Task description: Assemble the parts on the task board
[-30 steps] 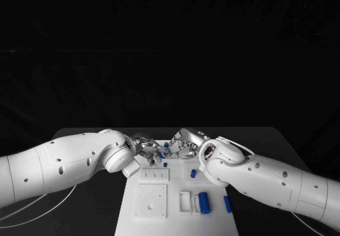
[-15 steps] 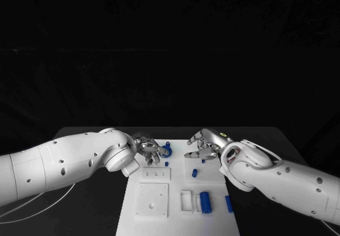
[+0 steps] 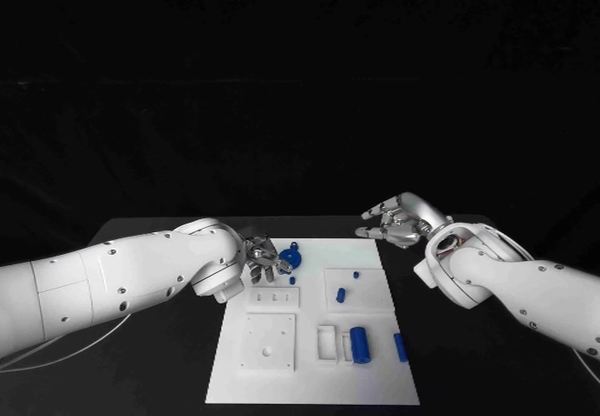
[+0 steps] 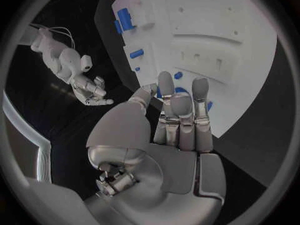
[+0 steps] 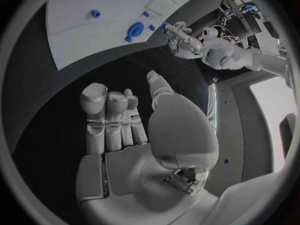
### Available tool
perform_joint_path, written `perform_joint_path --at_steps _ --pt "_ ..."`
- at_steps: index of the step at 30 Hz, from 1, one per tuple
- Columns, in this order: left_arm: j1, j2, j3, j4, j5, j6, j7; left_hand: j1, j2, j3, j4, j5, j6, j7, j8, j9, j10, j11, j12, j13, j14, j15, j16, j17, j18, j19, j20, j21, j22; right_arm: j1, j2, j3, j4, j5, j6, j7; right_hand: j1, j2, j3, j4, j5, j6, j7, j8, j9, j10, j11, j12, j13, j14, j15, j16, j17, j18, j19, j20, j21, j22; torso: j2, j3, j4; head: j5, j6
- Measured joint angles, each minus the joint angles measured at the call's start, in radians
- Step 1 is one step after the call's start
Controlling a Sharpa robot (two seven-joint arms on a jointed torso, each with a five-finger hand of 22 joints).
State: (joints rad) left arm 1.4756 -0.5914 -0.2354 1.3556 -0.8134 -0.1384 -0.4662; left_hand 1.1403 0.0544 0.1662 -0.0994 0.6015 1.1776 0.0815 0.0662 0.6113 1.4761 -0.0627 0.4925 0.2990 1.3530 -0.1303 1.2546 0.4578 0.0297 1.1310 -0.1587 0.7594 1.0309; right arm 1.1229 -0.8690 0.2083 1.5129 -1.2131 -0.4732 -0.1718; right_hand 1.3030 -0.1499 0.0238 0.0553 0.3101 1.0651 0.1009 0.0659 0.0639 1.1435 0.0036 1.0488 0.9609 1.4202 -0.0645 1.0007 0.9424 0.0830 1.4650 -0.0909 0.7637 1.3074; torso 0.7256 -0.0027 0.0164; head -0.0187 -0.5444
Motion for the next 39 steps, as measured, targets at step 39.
perform_joint_path --at_steps 39 --pt "-0.067 0.030 -0.006 -0.021 -0.155 0.057 -0.127 -0.104 -0.017 0.175 -0.017 -0.111 0.008 -0.005 0.005 0.070 0.003 -0.004 0.118 0.011 0.057 -0.007 0.054 0.208 0.000 0.097 0.003 -0.202 0.277 0.048 0.098 0.032 -0.250 0.165 -0.038 0.064 -0.009 0.017 0.001 -0.017 0.041 0.000 0.000 0.000 0.000 -0.026 -0.003 -0.028 -0.055 -0.004 -0.003 -0.013 -0.012 0.000 0.000 0.000 -0.029 0.000 -0.020 0.0130 0.0080 0.028 -0.057"
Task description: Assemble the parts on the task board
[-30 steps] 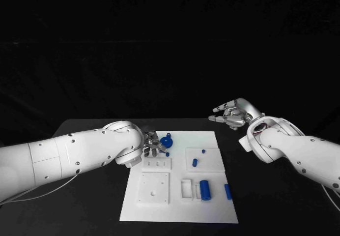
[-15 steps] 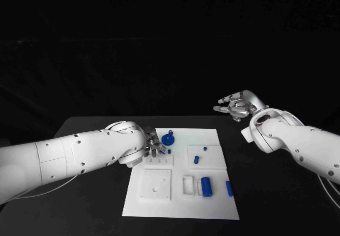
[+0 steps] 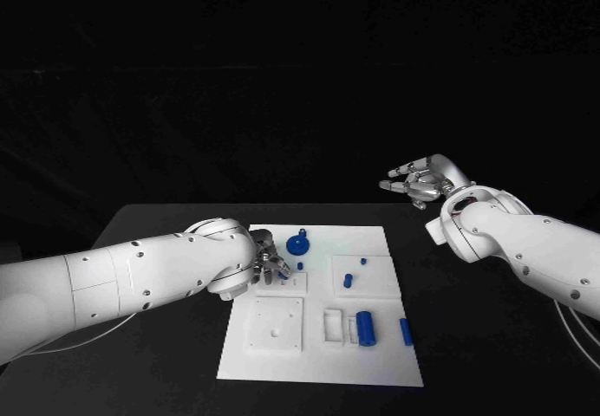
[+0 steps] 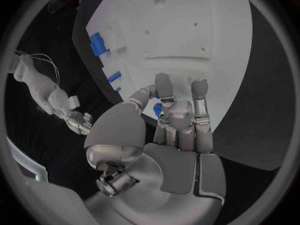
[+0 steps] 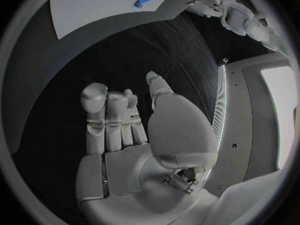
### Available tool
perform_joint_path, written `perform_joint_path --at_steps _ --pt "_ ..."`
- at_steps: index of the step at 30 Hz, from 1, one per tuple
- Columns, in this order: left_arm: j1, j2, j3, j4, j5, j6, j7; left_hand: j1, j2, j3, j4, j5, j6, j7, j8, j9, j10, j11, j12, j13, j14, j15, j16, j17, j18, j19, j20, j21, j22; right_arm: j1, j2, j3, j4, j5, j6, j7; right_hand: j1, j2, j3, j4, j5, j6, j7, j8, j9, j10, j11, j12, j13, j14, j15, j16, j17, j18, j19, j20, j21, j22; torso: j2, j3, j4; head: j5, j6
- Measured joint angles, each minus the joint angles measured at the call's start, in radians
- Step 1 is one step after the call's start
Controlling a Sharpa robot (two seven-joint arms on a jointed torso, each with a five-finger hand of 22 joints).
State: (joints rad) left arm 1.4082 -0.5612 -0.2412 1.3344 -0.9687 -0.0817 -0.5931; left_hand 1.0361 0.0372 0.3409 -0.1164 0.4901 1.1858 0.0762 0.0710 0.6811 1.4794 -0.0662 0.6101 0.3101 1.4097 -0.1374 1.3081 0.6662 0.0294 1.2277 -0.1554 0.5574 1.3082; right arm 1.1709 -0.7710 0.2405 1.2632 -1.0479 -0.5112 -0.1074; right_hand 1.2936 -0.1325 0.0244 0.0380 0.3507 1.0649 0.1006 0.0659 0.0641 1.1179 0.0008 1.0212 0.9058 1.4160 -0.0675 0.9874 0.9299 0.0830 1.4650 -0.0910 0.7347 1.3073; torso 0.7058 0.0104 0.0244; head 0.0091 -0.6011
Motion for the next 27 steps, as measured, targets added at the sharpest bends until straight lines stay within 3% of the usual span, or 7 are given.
perform_joint_path --at_steps 4,14,27 --pt "-0.003 -0.005 0.000 0.000 0.000 0.001 -0.003 0.000 0.000 0.001 -0.001 -0.004 0.000 0.000 0.000 0.000 0.000 0.000 0.000 0.000 0.000 0.000 0.000 0.002 0.000 0.004 0.004 -0.003 0.000 0.002 0.007 0.000 -0.010 0.004 0.000 0.002 0.000 0.018 0.014 -0.014 -0.011 0.001 -0.001 0.000 0.000 -0.009 0.001 -0.024 -0.043 -0.007 0.000 -0.012 -0.014 0.000 0.000 0.000 -0.023 0.000 0.000 0.0001 -0.0002 0.003 0.000" --pt "-0.021 -0.007 0.001 -0.005 0.000 -0.006 -0.008 0.000 0.000 0.001 -0.001 -0.008 0.000 0.000 -0.002 -0.005 0.000 0.000 0.000 0.000 0.000 0.000 0.000 0.007 0.000 0.004 0.004 -0.006 0.000 0.004 0.014 0.000 -0.020 0.011 0.000 0.008 0.000 0.018 0.026 -0.023 -0.010 0.001 -0.001 0.000 0.000 -0.009 0.001 -0.024 -0.052 -0.007 0.000 -0.012 -0.015 0.000 0.000 0.000 -0.027 0.000 0.002 -0.0015 -0.0010 0.006 -0.001" --pt "-0.028 -0.006 0.005 -0.007 0.001 -0.023 -0.006 0.001 0.000 0.003 -0.004 -0.011 0.004 -0.003 0.006 -0.008 0.000 0.000 0.000 0.000 0.003 0.004 0.000 0.007 0.000 0.003 0.004 -0.006 0.000 0.004 0.015 0.000 -0.020 0.013 0.001 0.010 0.000 0.018 0.026 -0.023 -0.006 0.001 -0.001 0.000 0.000 -0.008 0.001 -0.018 -0.053 -0.007 0.000 -0.012 -0.014 0.000 0.000 0.000 -0.027 0.000 0.003 -0.0017 -0.0021 0.002 -0.004"
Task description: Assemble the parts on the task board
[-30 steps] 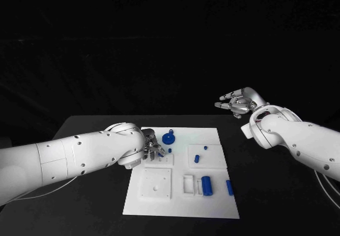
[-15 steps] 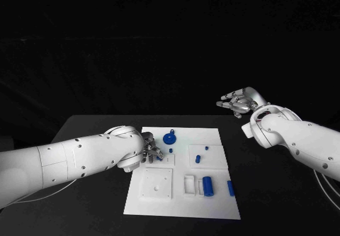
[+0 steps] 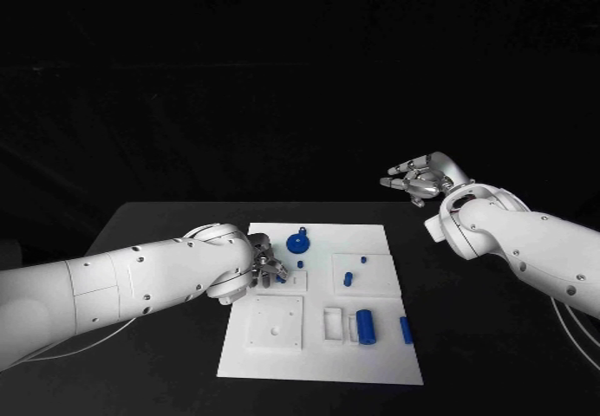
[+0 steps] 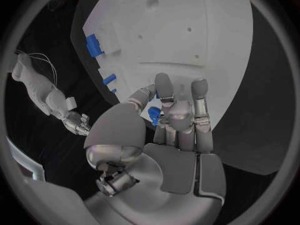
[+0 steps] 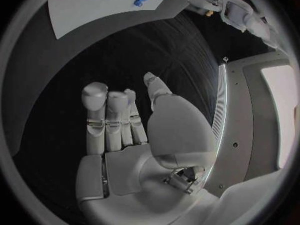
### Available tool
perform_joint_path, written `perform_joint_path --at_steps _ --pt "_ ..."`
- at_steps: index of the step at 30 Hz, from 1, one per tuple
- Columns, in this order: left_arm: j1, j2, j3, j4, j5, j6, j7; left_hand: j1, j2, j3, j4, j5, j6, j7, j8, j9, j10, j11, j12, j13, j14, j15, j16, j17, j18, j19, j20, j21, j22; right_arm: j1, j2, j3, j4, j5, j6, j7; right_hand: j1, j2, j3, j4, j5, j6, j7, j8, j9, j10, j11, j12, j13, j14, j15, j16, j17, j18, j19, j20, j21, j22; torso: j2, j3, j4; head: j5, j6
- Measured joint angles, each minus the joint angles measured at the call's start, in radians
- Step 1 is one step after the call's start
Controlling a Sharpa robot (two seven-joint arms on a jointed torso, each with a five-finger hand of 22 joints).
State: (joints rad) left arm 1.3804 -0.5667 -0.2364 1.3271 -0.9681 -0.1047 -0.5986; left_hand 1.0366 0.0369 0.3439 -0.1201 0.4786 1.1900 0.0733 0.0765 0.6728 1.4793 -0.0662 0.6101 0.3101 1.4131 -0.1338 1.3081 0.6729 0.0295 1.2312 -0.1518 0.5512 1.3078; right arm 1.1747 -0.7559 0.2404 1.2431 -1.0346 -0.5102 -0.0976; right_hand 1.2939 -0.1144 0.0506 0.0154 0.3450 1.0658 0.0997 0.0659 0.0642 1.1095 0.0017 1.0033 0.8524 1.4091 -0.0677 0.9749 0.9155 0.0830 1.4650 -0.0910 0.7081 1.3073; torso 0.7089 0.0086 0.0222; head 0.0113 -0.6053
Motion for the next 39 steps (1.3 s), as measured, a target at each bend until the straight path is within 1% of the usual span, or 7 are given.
perform_joint_path --at_steps 8,13,27,30,34,37,39 --pt "-0.001 0.000 0.000 0.000 0.000 -0.004 0.000 0.000 0.000 -0.001 -0.001 -0.002 0.000 0.000 0.001 -0.005 0.000 0.000 0.000 -0.001 0.000 0.000 0.000 0.000 0.000 0.000 0.000 0.000 0.000 0.000 0.001 0.000 0.001 0.001 0.001 0.000 0.000 0.000 0.000 0.000 0.002 0.000 0.000 0.000 0.000 0.000 0.000 0.000 0.000 0.000 0.000 0.000 0.001 0.000 0.000 0.000 0.000 0.000 -0.001 0.0001 0.0003 0.000 0.000" --pt "-0.001 0.001 0.000 -0.001 -0.002 -0.001 0.000 0.000 0.000 -0.001 -0.001 -0.002 0.005 0.001 -0.002 -0.006 0.006 0.006 0.000 -0.001 0.002 0.002 0.000 0.001 0.000 0.000 0.000 0.000 0.000 0.000 0.001 0.000 0.004 0.001 0.002 0.000 0.000 0.000 0.000 0.000 0.009 0.000 0.000 0.000 0.000 0.000 0.000 0.000 -0.001 0.000 0.000 0.000 0.001 0.000 0.000 0.000 0.000 0.000 -0.001 0.0000 0.0006 0.001 -0.001" --pt "-0.001 0.003 0.003 0.001 -0.033 0.019 0.001 0.000 0.000 -0.001 -0.001 -0.008 0.006 0.001 -0.002 -0.025 0.006 0.006 0.000 -0.007 0.002 0.002 -0.011 -0.015 0.000 0.011 0.004 -0.015 0.000 0.000 0.001 0.000 0.009 -0.007 0.005 0.000 0.000 0.000 -0.003 -0.003 0.011 0.000 0.000 0.000 0.000 0.000 0.000 0.004 -0.002 0.000 0.000 0.000 0.001 0.000 0.000 0.000 0.000 0.000 -0.001 -0.0005 0.0005 -0.002 -0.010" --pt "-0.002 0.003 0.003 0.003 -0.042 0.023 0.001 0.007 -0.006 -0.004 -0.004 -0.015 0.006 0.001 -0.002 -0.032 0.006 0.006 0.000 -0.008 0.005 0.006 -0.011 -0.005 0.000 0.013 0.006 -0.015 0.000 0.000 0.001 0.000 0.009 -0.010 0.005 0.000 0.000 0.000 -0.003 -0.003 0.011 0.000 0.000 0.000 0.000 0.000 0.000 0.004 -0.002 0.000 0.000 0.000 0.001 0.000 0.000 0.000 0.000 0.000 -0.001 -0.0005 0.0005 -0.002 -0.011" --pt "-0.002 0.003 0.004 0.004 -0.052 0.027 0.002 0.008 -0.005 -0.004 -0.004 -0.026 0.006 0.001 -0.002 -0.037 0.006 0.006 0.005 -0.008 0.008 0.003 -0.004 0.010 0.000 0.014 0.007 -0.015 0.000 0.000 0.001 0.000 0.009 -0.013 0.005 0.000 0.000 0.000 -0.003 -0.003 0.015 0.000 0.000 0.000 0.000 0.000 0.000 0.003 -0.002 0.000 0.000 0.000 0.001 0.000 0.000 0.000 -0.004 0.000 -0.001 -0.0007 0.0006 -0.002 -0.012" --pt "-0.002 0.003 0.004 0.005 -0.058 0.029 0.002 0.011 -0.008 -0.004 -0.004 -0.062 0.007 0.000 -0.002 -0.041 0.006 0.006 0.010 -0.008 0.008 0.003 0.001 0.016 0.000 0.014 0.007 -0.015 0.000 0.000 0.001 0.000 0.009 -0.014 0.005 0.000 0.000 0.000 -0.003 -0.003 0.019 0.000 0.000 0.000 0.000 0.000 0.000 0.008 -0.001 0.000 0.000 0.000 0.002 0.000 0.000 0.000 -0.004 0.000 -0.001 -0.0005 0.0005 -0.003 -0.012" --pt "-0.003 0.003 0.004 0.005 -0.060 0.030 0.003 0.017 -0.007 -0.004 -0.004 -0.074 0.007 0.000 -0.002 -0.044 0.006 0.006 0.012 -0.008 0.008 0.003 0.001 0.018 0.000 0.014 0.007 -0.015 0.000 0.000 0.001 0.000 0.009 -0.015 0.005 0.000 0.000 0.000 -0.003 -0.003 0.019 0.000 0.000 0.000 0.000 0.000 0.000 0.011 0.000 0.000 0.000 0.000 0.003 0.000 0.000 0.000 -0.004 0.000 -0.001 -0.0004 0.0005 -0.003 -0.012"
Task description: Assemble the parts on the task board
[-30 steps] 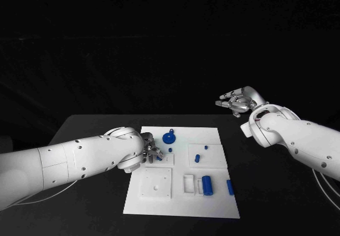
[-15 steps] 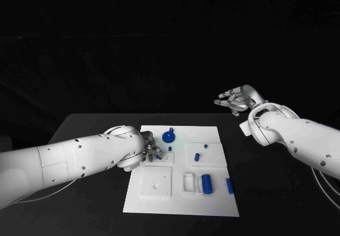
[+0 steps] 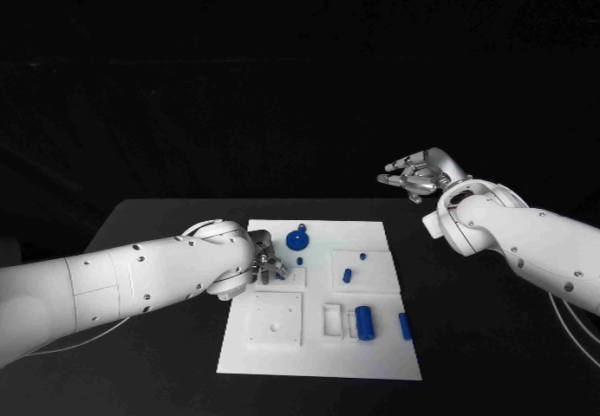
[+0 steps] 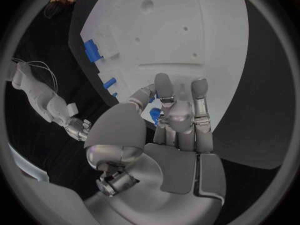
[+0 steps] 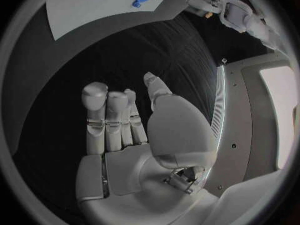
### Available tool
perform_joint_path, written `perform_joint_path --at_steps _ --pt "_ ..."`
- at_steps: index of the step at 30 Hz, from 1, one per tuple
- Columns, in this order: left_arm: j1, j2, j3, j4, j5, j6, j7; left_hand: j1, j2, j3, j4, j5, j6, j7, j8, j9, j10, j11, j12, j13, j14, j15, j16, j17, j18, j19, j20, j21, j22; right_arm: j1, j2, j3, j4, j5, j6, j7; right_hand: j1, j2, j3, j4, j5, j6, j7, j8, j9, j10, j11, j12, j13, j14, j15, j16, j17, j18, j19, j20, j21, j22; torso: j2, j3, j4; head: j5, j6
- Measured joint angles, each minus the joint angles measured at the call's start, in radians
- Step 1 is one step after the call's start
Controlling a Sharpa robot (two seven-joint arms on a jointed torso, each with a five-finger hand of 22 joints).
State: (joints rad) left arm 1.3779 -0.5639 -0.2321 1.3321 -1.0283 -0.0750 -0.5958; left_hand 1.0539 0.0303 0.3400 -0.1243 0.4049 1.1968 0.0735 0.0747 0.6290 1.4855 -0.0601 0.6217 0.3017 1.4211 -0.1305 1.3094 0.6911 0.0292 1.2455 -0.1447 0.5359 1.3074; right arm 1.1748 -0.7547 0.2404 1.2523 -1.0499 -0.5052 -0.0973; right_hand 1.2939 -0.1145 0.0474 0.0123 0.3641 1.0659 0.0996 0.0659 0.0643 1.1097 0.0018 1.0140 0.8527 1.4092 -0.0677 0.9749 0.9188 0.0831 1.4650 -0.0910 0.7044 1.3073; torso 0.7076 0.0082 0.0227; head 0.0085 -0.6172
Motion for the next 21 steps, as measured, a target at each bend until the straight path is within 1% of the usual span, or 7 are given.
perform_joint_path --at_steps 4,6,8,14,18,21 --pt "0.000 0.000 0.000 0.000 -0.004 0.001 0.001 0.000 0.000 0.000 0.000 -0.008 0.000 0.000 0.000 -0.005 0.001 0.001 0.005 0.000 0.003 0.003 0.006 0.009 0.000 0.004 0.004 0.000 0.000 0.000 0.000 0.000 0.000 -0.001 0.000 0.000 0.000 0.000 0.000 0.000 0.008 0.000 0.000 0.000 0.000 0.000 0.000 0.000 0.003 0.000 0.000 0.000 0.000 0.000 0.000 0.000 0.000 0.000 0.000 0.0003 -0.0006 -0.001 0.000" --pt "0.000 0.000 0.000 0.000 -0.005 0.002 0.001 0.000 0.000 0.000 0.000 -0.015 0.000 0.000 0.000 -0.011 0.001 0.001 0.009 0.000 0.003 0.003 0.006 0.013 0.000 0.004 0.004 0.000 0.000 0.000 0.000 0.000 0.000 -0.002 0.001 0.000 0.000 0.000 0.000 0.000 0.008 0.000 0.000 0.000 0.000 0.000 0.000 0.000 0.003 0.000 0.000 0.000 0.000 0.000 0.000 0.000 0.000 0.000 0.000 0.0003 -0.0006 -0.001 0.000" --pt "0.000 0.000 0.000 0.000 -0.006 0.003 0.002 0.000 0.000 0.000 0.000 -0.015 0.000 0.000 0.000 -0.011 0.001 0.001 0.012 0.000 0.003 0.003 0.007 0.014 0.000 0.004 0.004 0.000 0.000 0.000 0.001 0.000 0.000 -0.002 0.001 0.000 0.000 0.000 0.000 0.000 0.008 0.000 0.000 0.000 0.000 0.000 0.000 0.000 0.003 0.000 0.000 0.000 0.000 0.000 0.000 0.000 0.000 0.000 0.000 0.0002 -0.0006 -0.001 0.000" --pt "0.000 0.000 0.000 -0.001 -0.009 0.005 0.003 0.000 0.000 0.003 -0.003 -0.029 0.000 0.000 0.000 -0.018 0.001 0.001 0.016 -0.005 0.003 0.003 0.014 0.026 0.000 0.004 0.004 0.000 0.000 0.000 0.001 0.000 0.000 -0.002 0.001 0.000 0.000 0.000 0.000 0.000 0.015 0.000 0.000 0.000 0.000 0.000 0.000 0.000 0.003 0.000 0.000 0.000 0.001 0.000 0.000 0.000 0.000 0.000 0.000 0.0007 -0.0010 -0.002 0.000" --pt "0.000 0.001 0.000 -0.001 -0.010 0.006 0.004 0.000 0.000 0.005 -0.005 -0.031 0.000 0.000 0.000 -0.026 0.001 0.001 0.028 -0.025 0.003 0.004 0.019 0.031 0.001 0.003 0.011 0.000 0.000 0.000 0.001 0.000 -0.001 -0.002 0.001 0.000 0.000 0.000 0.000 0.000 0.020 0.000 0.000 0.000 0.000 0.000 0.000 0.000 0.003 0.000 0.000 0.000 0.001 0.000 0.000 0.000 0.000 0.000 0.000 0.0003 -0.0008 -0.003 -0.001" --pt "0.000 0.001 0.001 -0.002 -0.010 0.007 0.005 0.000 0.000 0.010 -0.003 -0.037 0.000 0.000 0.000 -0.029 0.001 0.001 0.028 -0.031 0.003 0.004 0.023 0.036 0.001 0.003 0.011 0.000 0.000 0.000 0.002 0.000 -0.001 -0.002 0.001 0.000 0.000 0.000 0.000 0.000 0.024 0.000 0.000 0.000 0.000 0.000 0.000 0.000 0.003 0.000 0.000 0.000 0.001 0.000 0.000 0.000 0.000 0.001 0.000 0.0003 -0.0006 -0.004 -0.002"
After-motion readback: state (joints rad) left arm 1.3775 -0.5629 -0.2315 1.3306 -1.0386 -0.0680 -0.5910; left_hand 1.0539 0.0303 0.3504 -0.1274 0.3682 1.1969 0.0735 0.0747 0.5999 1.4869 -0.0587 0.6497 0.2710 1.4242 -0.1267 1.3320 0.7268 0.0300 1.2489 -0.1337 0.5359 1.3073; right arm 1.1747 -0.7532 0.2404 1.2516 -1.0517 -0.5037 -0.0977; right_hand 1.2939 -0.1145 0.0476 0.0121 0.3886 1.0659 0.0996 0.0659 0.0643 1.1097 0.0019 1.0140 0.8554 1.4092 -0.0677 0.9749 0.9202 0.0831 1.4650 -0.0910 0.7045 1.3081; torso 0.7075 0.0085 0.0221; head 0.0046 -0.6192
